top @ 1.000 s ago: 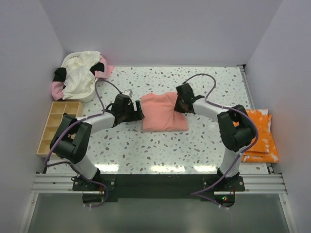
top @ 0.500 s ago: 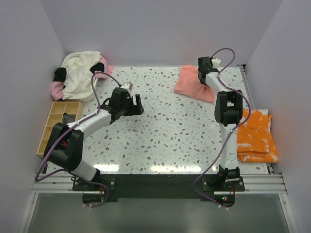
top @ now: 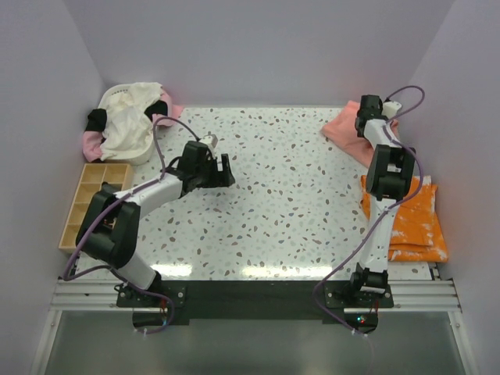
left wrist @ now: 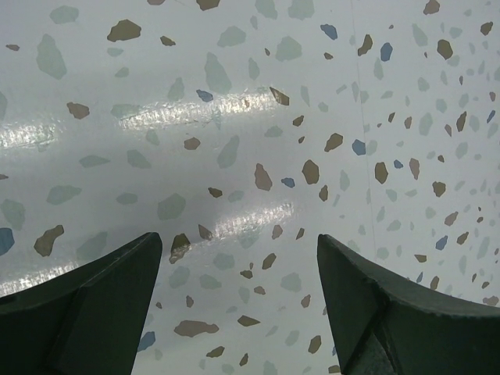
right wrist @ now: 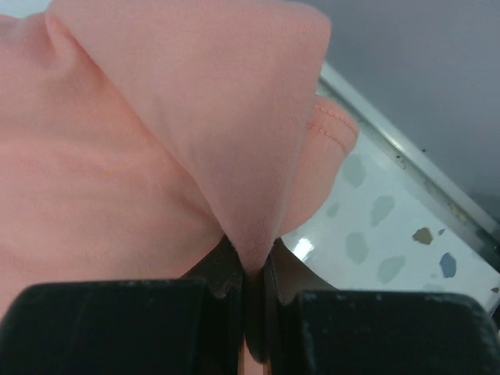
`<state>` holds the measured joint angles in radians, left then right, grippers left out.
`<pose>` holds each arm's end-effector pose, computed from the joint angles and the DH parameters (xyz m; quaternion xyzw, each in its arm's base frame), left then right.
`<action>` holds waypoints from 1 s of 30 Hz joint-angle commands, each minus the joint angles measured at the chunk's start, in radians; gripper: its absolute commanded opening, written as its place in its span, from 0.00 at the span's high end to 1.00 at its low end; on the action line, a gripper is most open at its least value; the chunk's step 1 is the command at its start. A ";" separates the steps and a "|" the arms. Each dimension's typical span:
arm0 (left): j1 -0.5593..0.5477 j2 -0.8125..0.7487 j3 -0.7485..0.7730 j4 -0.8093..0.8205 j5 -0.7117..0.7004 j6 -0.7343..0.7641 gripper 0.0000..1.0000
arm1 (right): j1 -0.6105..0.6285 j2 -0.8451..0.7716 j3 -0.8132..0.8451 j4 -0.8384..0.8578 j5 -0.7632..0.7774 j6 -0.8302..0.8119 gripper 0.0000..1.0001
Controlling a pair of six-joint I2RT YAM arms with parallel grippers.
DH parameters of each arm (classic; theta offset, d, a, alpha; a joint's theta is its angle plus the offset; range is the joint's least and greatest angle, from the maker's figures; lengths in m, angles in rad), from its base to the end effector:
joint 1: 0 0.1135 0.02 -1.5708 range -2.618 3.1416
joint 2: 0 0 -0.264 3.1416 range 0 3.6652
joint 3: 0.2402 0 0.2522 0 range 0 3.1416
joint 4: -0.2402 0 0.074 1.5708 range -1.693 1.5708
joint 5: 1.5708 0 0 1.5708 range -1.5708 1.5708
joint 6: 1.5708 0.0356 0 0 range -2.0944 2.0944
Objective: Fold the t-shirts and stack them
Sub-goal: Put the neatly folded tshirt into the corner of the board with the right arm
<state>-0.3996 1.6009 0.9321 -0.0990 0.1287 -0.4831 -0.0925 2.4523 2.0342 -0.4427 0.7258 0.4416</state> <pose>0.3077 -0.1349 0.1966 -0.0132 0.9188 -0.2201 0.3273 0.5331 -0.0732 0.1605 0.3503 0.8129 -0.2714 0.3778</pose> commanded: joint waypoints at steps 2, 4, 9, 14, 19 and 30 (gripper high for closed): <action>-0.001 0.019 0.042 0.028 0.029 0.020 0.14 | -0.061 -0.033 0.038 -0.013 0.043 0.112 1.00; -0.002 0.028 0.045 0.038 0.040 0.015 0.15 | -0.069 -0.053 0.012 -0.004 0.041 0.158 1.00; -0.001 0.045 0.056 0.044 0.061 0.015 0.15 | -0.081 -0.027 0.021 0.010 -0.034 0.166 1.00; -0.002 0.050 0.053 0.048 0.066 0.017 0.16 | -0.087 0.005 0.040 0.065 -0.153 0.152 1.00; -0.001 0.047 0.053 0.047 0.072 0.021 0.16 | -0.092 0.100 0.208 -0.016 -0.206 0.112 0.88; -0.001 0.047 0.048 0.068 0.083 0.011 0.15 | -0.073 -0.088 -0.096 0.246 -0.114 0.033 0.01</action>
<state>-0.4000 1.6524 0.9470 -0.0879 0.1940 -0.4786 -0.1852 2.4958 2.0823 -0.3454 0.5850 0.5171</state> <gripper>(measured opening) 0.844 0.956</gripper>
